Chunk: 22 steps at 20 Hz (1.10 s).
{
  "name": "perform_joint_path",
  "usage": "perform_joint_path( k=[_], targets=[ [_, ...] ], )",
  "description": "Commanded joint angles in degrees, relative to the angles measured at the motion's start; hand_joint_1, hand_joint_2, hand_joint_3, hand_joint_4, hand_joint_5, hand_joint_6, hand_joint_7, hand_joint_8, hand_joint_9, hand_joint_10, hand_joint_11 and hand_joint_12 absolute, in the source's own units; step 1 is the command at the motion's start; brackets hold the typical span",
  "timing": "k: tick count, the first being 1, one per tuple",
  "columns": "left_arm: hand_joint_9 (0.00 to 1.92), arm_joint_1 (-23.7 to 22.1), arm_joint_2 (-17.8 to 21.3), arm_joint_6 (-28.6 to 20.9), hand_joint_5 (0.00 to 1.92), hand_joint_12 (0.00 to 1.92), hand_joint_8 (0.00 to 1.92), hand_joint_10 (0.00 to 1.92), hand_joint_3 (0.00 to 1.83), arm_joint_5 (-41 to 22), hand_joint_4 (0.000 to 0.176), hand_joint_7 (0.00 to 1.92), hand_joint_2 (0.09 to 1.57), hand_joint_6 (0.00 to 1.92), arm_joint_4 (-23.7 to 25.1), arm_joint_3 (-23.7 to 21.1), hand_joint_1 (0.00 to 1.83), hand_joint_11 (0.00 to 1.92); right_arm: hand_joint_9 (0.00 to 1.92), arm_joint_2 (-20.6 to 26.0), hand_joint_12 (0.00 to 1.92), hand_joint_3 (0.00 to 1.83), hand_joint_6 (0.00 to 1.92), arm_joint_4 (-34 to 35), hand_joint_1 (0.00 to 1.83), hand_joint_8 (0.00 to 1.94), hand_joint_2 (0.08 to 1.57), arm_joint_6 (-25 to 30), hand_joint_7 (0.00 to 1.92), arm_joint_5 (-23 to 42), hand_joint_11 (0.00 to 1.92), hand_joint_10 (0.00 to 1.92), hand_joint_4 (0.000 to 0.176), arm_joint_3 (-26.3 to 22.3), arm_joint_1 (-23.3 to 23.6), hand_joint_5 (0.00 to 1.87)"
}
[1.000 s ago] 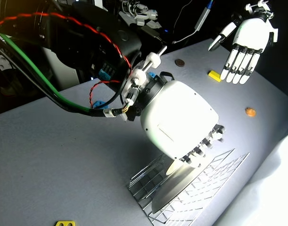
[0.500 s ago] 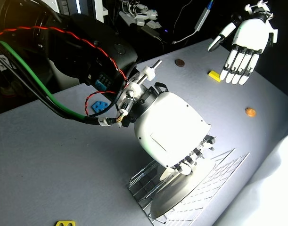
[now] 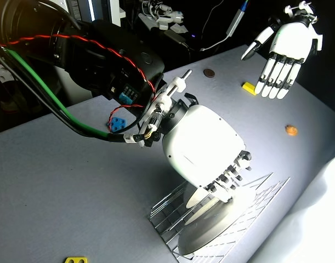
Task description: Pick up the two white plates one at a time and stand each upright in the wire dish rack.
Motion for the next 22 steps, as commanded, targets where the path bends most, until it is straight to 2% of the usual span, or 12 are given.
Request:
perform_joint_path(
  k=[1,2,4,6,9,12,16,18,20,22],
  targets=[
    [0.32,-0.36,0.31,-0.03,0.25,0.68,0.01,0.01,0.00,-0.45,0.000,0.33,1.17,0.01,-4.00,0.15,0.00,0.00,0.64,0.19,1.42,0.00,0.61,-2.86,1.09,0.21,1.17,0.84,0.84,1.08,0.30,0.60,0.000,0.11,0.38,0.62],
    [0.32,-0.35,0.31,-0.03,0.25,0.68,0.01,0.01,0.00,-0.45,0.000,0.34,1.16,0.01,-4.00,0.15,0.00,0.01,0.64,0.14,1.42,0.00,0.49,-2.92,1.08,0.17,1.17,0.84,0.85,1.08,0.29,0.59,0.000,0.10,0.29,0.66],
    [0.35,-0.24,0.24,-0.03,0.27,0.69,0.01,0.02,0.00,-0.45,0.000,0.36,1.16,0.01,-4.00,0.16,0.00,0.04,0.61,0.13,1.43,0.00,0.44,-2.93,1.08,0.14,1.16,0.84,0.83,1.07,0.26,0.59,0.000,0.10,0.28,0.66],
    [0.33,-0.19,0.20,-0.03,0.26,0.68,0.01,0.00,0.00,-0.45,0.000,0.35,1.17,0.01,-4.00,0.16,0.00,0.02,0.56,0.13,1.46,0.00,0.46,-2.95,1.03,0.13,1.19,0.83,0.82,1.07,0.21,0.64,0.000,0.09,0.29,0.62],
    [0.34,-0.16,0.19,-0.03,0.24,0.68,0.00,0.00,0.00,-0.45,0.000,0.34,1.17,0.00,-4.01,0.20,0.00,0.01,0.54,0.14,1.48,0.00,0.47,-3.73,1.07,0.13,1.15,0.83,0.81,1.07,0.19,0.67,0.000,0.06,0.44,0.60],
    [0.36,-0.16,0.19,-0.03,0.26,0.69,0.01,0.01,0.00,-0.45,0.000,0.36,1.17,0.01,-4.01,0.19,0.00,0.03,0.49,0.16,1.49,0.00,0.46,-5.10,1.03,0.11,1.18,0.97,0.78,1.09,0.13,0.69,0.000,-0.11,0.99,0.55],
    [0.34,-0.15,0.19,-0.03,0.25,0.69,0.00,0.00,0.00,-0.46,0.000,0.35,1.17,0.00,-4.01,0.16,0.00,0.02,0.47,0.33,1.45,0.00,0.45,-5.75,1.05,0.10,1.14,1.01,0.76,1.16,0.12,0.68,0.000,-0.60,1.94,0.56],
    [0.34,-0.15,0.19,-0.03,0.25,0.68,0.00,0.00,0.00,-0.46,0.000,0.35,1.17,0.00,-4.01,0.16,0.00,0.02,0.41,0.45,1.48,0.01,0.40,-5.78,0.98,0.08,1.18,1.01,0.71,1.15,0.03,0.67,0.000,-0.75,2.59,0.48],
    [0.34,-0.15,0.19,-0.03,0.25,0.68,0.00,0.00,0.00,-0.47,0.000,0.35,1.17,0.00,-4.01,0.16,0.00,0.02,0.39,0.72,1.49,0.00,0.40,-5.90,1.00,0.07,1.16,1.06,0.69,0.90,0.01,0.67,0.000,-1.11,3.50,0.48],
    [0.34,-0.15,0.19,-0.04,0.24,0.68,0.00,0.01,0.00,-0.79,0.000,0.35,1.17,0.00,-4.02,0.10,0.00,0.02,0.30,0.99,1.50,0.00,0.43,-7.46,1.02,0.05,1.13,1.39,0.63,0.82,0.00,0.79,0.000,-1.57,4.31,0.41]
  ],
)
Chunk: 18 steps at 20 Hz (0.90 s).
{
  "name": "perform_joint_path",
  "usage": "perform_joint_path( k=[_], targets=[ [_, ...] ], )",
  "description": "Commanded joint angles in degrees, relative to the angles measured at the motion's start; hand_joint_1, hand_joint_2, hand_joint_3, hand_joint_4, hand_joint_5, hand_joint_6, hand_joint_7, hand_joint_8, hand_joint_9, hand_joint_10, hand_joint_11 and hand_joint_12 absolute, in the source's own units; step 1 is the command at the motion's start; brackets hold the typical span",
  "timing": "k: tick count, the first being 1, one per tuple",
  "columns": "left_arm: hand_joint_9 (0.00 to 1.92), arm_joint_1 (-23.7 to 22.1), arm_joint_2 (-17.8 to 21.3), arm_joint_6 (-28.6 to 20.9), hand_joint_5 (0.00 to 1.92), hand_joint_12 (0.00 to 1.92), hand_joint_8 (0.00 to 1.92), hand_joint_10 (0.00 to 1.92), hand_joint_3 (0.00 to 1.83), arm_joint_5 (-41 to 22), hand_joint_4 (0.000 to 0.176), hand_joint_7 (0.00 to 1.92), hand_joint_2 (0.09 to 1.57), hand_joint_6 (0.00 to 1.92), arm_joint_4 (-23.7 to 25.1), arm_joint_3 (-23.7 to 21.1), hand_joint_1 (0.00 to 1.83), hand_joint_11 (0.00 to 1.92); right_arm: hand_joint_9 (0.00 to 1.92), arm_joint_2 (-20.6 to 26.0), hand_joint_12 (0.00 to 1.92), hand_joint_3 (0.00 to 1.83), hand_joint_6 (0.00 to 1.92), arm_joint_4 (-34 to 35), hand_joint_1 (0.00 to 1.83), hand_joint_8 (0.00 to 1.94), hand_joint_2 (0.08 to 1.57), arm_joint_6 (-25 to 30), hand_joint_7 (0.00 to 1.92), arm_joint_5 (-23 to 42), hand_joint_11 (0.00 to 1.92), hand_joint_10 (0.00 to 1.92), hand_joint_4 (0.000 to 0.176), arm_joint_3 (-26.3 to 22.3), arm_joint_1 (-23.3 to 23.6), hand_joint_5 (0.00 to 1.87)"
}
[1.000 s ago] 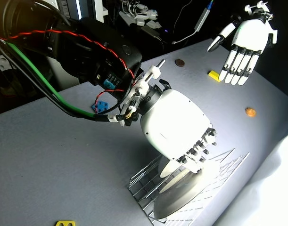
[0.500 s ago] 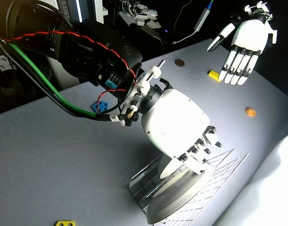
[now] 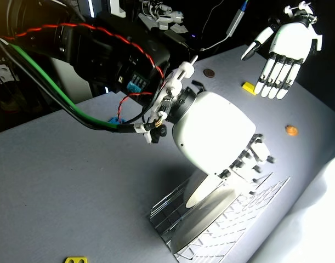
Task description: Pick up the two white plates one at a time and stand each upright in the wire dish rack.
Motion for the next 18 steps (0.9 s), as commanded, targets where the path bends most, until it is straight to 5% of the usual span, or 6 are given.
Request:
perform_joint_path(
  k=[1,13,14,15,16,18],
  targets=[
    [0.34,-0.41,0.22,-0.07,0.24,0.68,0.00,0.01,0.00,-0.88,0.000,0.35,1.17,0.00,-4.02,0.03,0.00,0.02,0.30,0.56,1.50,0.00,0.43,-4.77,1.02,0.05,1.13,1.44,0.63,1.63,0.00,0.79,0.000,-0.49,1.07,0.41],
    [0.43,-0.62,0.33,-1.46,0.29,0.71,0.02,0.02,0.01,-2.96,0.000,0.44,1.22,0.01,-4.69,-1.75,0.00,0.06,0.37,5.17,1.48,0.00,0.29,-35.04,0.93,0.06,1.06,4.41,0.67,16.25,0.03,0.70,0.000,-3.92,-0.15,0.50],
    [0.59,-0.62,0.33,-1.59,0.46,0.72,0.03,0.04,0.00,-2.96,0.000,0.63,1.24,0.01,-4.72,-1.87,0.00,0.15,0.47,5.57,1.50,0.00,0.72,-35.75,0.97,0.34,1.03,4.38,0.73,16.25,0.15,0.86,0.000,-4.32,-0.49,0.54],
    [0.59,-0.62,0.39,-1.82,0.73,1.34,0.83,0.94,0.01,-2.98,0.000,0.65,1.30,0.25,-4.84,-2.16,0.17,0.27,0.61,6.40,1.83,0.00,1.77,-37.13,1.00,1.66,0.98,4.32,0.61,16.45,0.48,1.72,0.000,-5.19,-1.15,0.51],
    [0.52,-0.62,0.43,-1.93,0.56,1.78,1.53,1.62,0.00,-3.24,0.000,0.59,1.30,1.25,-5.00,-2.45,0.30,0.41,0.64,7.13,1.90,0.00,1.89,-38.78,0.96,1.89,0.99,4.33,0.62,17.16,0.58,1.88,0.000,-5.95,-1.64,0.56],
    [0.54,-0.63,0.43,-2.24,0.57,1.89,1.84,1.86,0.00,-3.27,0.000,0.59,1.30,1.70,-5.14,-2.79,0.38,0.56,0.80,8.38,1.92,0.00,1.91,-42.67,0.92,1.93,1.00,4.72,0.78,19.08,0.76,1.91,0.000,-7.23,-2.47,0.72]
  ],
)
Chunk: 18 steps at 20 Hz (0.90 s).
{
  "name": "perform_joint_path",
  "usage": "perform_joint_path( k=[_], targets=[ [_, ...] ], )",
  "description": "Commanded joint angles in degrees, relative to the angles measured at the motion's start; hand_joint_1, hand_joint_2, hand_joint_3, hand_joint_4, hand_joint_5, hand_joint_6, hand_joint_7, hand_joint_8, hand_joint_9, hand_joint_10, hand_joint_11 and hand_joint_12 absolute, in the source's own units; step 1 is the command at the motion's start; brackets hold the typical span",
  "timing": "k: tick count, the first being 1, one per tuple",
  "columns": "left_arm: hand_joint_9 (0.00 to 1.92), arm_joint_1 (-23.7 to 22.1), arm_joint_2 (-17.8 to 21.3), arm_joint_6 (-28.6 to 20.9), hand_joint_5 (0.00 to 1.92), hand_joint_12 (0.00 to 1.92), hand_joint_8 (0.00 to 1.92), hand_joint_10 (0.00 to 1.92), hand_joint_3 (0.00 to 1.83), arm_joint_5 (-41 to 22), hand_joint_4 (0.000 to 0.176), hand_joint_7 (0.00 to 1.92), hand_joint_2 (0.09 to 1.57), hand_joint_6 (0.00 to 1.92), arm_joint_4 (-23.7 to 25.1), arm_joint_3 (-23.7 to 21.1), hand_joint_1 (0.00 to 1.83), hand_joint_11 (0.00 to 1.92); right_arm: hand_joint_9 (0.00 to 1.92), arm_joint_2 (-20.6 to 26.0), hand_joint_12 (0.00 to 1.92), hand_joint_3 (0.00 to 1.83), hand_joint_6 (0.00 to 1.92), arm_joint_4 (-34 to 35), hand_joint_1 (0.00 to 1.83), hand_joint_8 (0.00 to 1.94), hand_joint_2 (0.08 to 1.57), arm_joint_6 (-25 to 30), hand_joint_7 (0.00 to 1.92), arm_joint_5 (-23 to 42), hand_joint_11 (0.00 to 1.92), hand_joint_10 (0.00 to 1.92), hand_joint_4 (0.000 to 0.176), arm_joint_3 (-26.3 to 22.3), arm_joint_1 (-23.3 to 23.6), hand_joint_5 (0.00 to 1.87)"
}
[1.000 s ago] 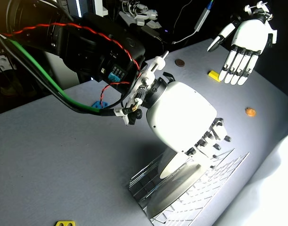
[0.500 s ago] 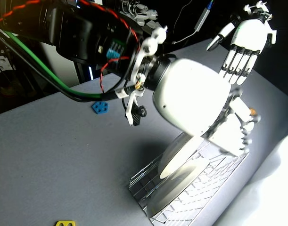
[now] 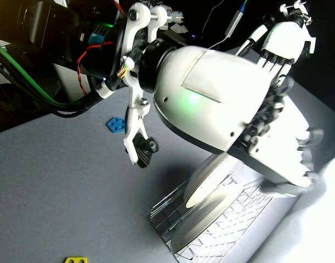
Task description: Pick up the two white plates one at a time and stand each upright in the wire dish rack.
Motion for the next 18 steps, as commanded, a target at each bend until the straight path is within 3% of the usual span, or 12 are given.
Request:
perform_joint_path(
  k=[1,4,5,6,7,8,9,11,12,14,16,18],
  targets=[
    [0.67,-0.64,0.44,-0.36,0.66,1.92,1.92,1.92,0.00,-0.88,0.000,0.68,1.31,1.91,-4.75,0.03,0.43,0.78,1.04,1.16,1.92,0.01,1.92,-4.22,0.84,1.94,1.02,0.82,1.00,7.04,1.11,1.92,0.000,-0.51,0.48,0.97],
    [0.95,-0.57,0.39,-0.42,0.94,1.92,1.92,1.92,0.00,-0.98,0.000,0.96,1.32,1.92,-4.78,-0.52,0.50,1.03,1.28,2.96,1.92,0.02,1.92,-6.72,0.73,1.94,1.08,2.61,1.22,7.06,1.38,1.92,0.000,-1.83,0.66,1.19],
    [1.41,-0.67,0.37,-0.49,1.35,1.92,1.92,1.92,0.00,-0.98,0.000,1.41,1.29,1.92,-4.80,-0.83,0.62,1.51,1.55,3.86,1.92,0.01,1.92,-8.41,0.46,1.94,1.24,3.63,1.47,7.05,1.71,1.92,0.000,-2.31,0.62,1.42],
    [1.52,-1.04,0.42,-0.62,1.45,1.92,1.92,1.92,0.00,-1.09,0.000,1.51,1.26,1.92,-4.84,-1.40,0.67,1.60,1.63,4.86,1.92,0.00,1.92,-9.59,0.40,1.94,1.28,4.38,1.55,6.79,1.78,1.92,0.033,-2.93,0.47,1.51],
    [1.52,-1.15,0.57,-0.62,1.45,1.92,1.92,1.92,0.00,-1.28,0.000,1.51,1.26,1.92,-4.84,-1.84,0.67,1.60,1.63,5.26,1.92,0.00,1.92,-10.02,0.40,1.94,1.28,4.35,1.55,6.54,1.78,1.92,0.033,-3.20,0.20,1.51],
    [1.65,-1.19,0.56,-0.62,1.48,1.92,1.92,1.92,0.00,-1.29,0.000,1.59,1.27,1.92,-4.83,-2.18,1.08,1.70,1.75,5.84,1.92,0.03,1.92,-10.05,0.61,1.94,1.51,4.34,1.69,6.39,1.91,1.92,0.121,-3.55,-0.11,1.61],
    [1.65,-1.16,0.52,-0.62,1.48,1.92,1.92,1.92,0.00,-1.29,0.000,1.59,1.27,1.92,-4.72,-2.44,1.08,1.70,1.75,6.08,1.92,0.03,1.92,-10.03,0.61,1.94,1.51,4.32,1.69,6.34,1.91,1.92,0.121,-3.67,-0.31,1.61],
    [1.66,-1.06,0.26,-0.62,1.47,1.92,1.92,1.92,0.00,-1.29,0.142,1.58,1.30,1.92,-4.64,-2.81,1.24,1.69,1.78,6.11,1.92,0.00,1.92,-8.76,1.04,1.94,1.48,3.66,1.71,6.16,1.92,1.92,0.168,-3.67,-0.43,1.53],
    [1.68,-1.07,0.11,-0.62,1.48,1.92,1.92,1.92,0.00,-1.28,0.163,1.60,1.30,1.92,-4.64,-2.90,1.25,1.71,1.77,6.11,1.92,0.00,1.92,-7.32,1.12,1.94,1.46,3.21,1.71,5.56,1.92,1.92,0.174,-3.66,-0.40,1.47],
    [1.65,-1.26,-0.24,-0.62,1.47,1.92,1.92,1.92,0.01,-1.26,0.176,1.57,1.34,1.92,-4.66,-2.75,1.17,1.70,1.80,6.10,1.92,0.00,1.92,-6.83,1.02,1.94,1.47,2.96,1.74,4.00,1.92,1.92,0.176,-3.64,-0.65,1.54],
    [1.62,-1.37,-0.34,-0.66,1.46,1.92,1.92,1.92,0.01,-1.16,0.174,1.57,1.34,1.92,-4.66,-2.54,1.14,1.69,1.79,6.11,1.92,0.00,1.92,-6.85,0.97,1.94,1.48,3.19,1.71,2.39,1.92,1.92,0.176,-3.54,-0.70,1.33],
    [1.55,-1.33,-0.38,-0.83,1.43,1.92,1.92,1.92,0.00,-1.25,0.166,1.51,1.27,1.92,-4.77,-2.20,1.32,1.62,1.75,6.11,1.92,0.00,1.92,-7.58,0.94,1.94,1.46,3.87,1.69,1.21,1.91,1.92,0.176,-3.33,-0.75,1.46]
  ],
)
